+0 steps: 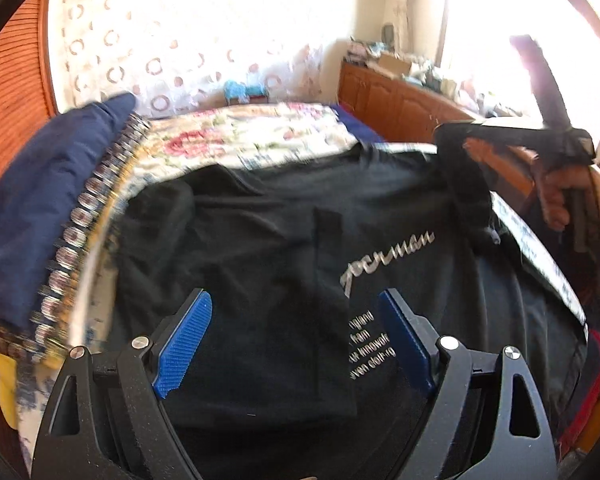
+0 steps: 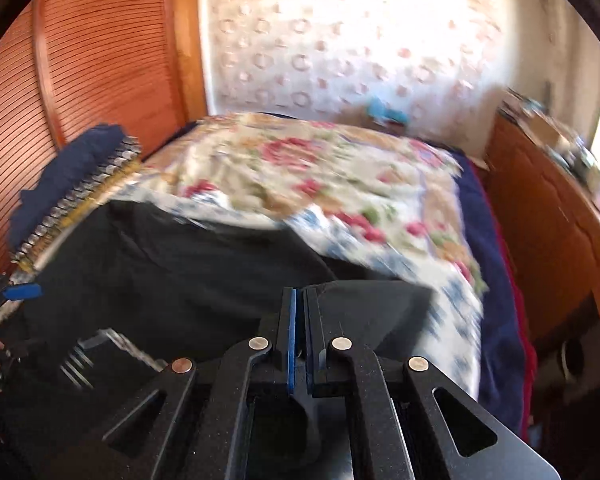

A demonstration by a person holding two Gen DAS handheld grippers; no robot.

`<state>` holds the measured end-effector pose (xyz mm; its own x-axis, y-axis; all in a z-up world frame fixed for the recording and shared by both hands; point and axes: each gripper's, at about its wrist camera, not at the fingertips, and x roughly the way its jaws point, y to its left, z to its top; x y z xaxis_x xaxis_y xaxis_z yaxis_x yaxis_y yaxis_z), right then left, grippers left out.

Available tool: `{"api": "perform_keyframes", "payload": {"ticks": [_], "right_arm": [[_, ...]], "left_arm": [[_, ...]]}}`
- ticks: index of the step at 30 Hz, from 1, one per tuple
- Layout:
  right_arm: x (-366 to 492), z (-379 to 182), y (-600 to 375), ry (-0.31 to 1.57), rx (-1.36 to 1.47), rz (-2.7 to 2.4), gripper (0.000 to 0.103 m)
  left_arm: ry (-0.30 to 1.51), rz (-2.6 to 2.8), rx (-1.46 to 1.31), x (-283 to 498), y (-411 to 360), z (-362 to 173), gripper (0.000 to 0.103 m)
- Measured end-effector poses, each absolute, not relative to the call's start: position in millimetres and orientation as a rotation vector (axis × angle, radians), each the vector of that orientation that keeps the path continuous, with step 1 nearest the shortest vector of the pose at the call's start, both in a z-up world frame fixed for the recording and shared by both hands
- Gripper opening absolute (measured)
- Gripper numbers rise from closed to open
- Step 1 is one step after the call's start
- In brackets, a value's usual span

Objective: Fold small clothes

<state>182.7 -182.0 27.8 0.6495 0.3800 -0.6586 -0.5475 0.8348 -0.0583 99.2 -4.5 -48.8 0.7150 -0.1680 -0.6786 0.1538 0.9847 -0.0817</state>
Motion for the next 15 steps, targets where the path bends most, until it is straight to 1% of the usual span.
{"api": "perform_keyframes", "payload": {"ticks": [3,5,6,8,9,15], "right_arm": [[193.3,27.1,-149.6,0.681,-0.291,0.574,0.003],[203.0,24.5,-141.6,0.689,-0.260,0.598,0.003],[208.5,21.3,-142.8,0.689,-0.250,0.605,0.006],[216.2,16.7,-150.1,0.681,-0.225,0.605,0.027],[220.7,11.9,-160.3,0.684,-0.212,0.608,0.029],[209.3,-3.1,-186.2,0.716,-0.226,0.571,0.029]], "left_arm": [[0.732,-0.161,-0.030,97.3,6.3,-42.9,0.086],[0.728,-0.152,-0.034,97.9,11.7,-42.5,0.086],[0.727,-0.152,-0.038,100.7,14.8,-42.4,0.086],[0.729,-0.148,-0.042,107.5,18.4,-42.8,0.086],[0.727,-0.146,-0.041,110.8,20.3,-42.5,0.086],[0.721,-0.144,-0.060,130.4,31.7,-41.9,0.086]]}}
